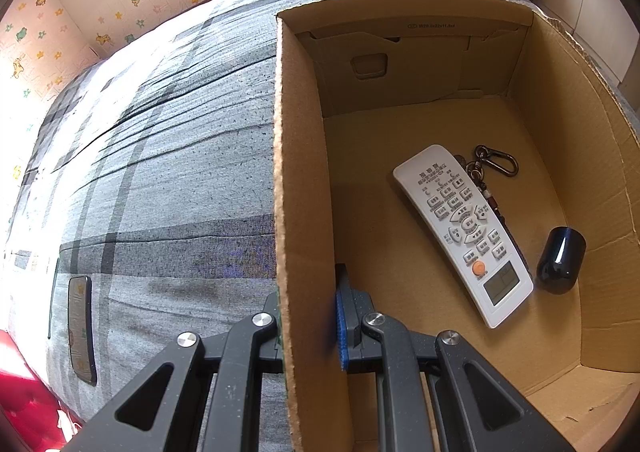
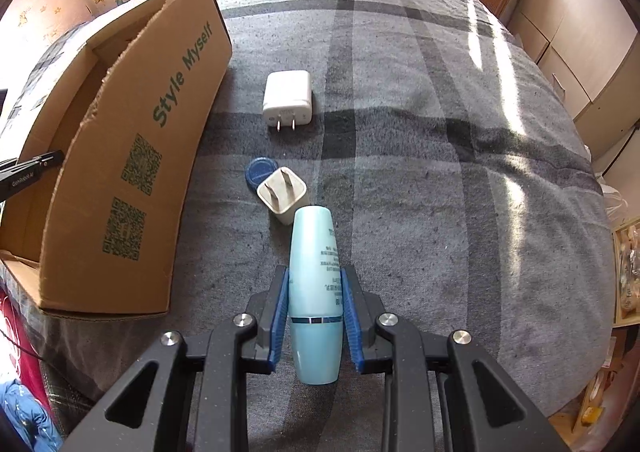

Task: Organize rigid objects
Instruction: 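Lift the lotion bottle and carry it over the box with the right tool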

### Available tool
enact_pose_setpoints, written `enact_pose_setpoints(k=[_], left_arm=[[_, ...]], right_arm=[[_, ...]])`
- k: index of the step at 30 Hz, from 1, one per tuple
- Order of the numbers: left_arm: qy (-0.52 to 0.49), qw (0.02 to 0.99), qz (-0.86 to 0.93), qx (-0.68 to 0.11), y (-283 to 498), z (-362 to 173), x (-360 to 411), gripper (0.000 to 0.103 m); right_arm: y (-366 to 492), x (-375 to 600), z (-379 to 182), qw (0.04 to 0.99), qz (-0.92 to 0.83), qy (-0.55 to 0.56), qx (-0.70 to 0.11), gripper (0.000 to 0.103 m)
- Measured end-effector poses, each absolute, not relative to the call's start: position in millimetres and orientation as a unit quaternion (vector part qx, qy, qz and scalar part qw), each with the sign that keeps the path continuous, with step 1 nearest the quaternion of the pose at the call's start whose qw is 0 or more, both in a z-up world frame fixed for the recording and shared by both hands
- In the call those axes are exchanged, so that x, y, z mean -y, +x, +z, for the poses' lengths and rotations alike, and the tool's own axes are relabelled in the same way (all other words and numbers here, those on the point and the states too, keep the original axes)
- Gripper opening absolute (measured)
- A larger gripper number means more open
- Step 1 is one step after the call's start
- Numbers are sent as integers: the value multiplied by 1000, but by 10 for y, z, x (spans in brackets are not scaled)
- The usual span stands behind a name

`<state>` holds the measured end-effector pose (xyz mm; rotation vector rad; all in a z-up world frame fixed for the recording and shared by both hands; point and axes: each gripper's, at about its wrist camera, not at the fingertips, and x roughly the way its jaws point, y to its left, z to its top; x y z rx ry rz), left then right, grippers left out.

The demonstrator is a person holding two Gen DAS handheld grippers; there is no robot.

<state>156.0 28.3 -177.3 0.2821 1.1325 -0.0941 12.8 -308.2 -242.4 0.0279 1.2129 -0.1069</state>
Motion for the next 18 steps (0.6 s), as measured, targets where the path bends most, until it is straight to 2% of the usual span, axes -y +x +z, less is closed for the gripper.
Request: enact_pose_setpoints(k=[18], left_arm=[[130,835,-47,-533,1549,-1761,-292,14]], right_arm=[[415,2827,-1893,839,-36,-20,-543,27]])
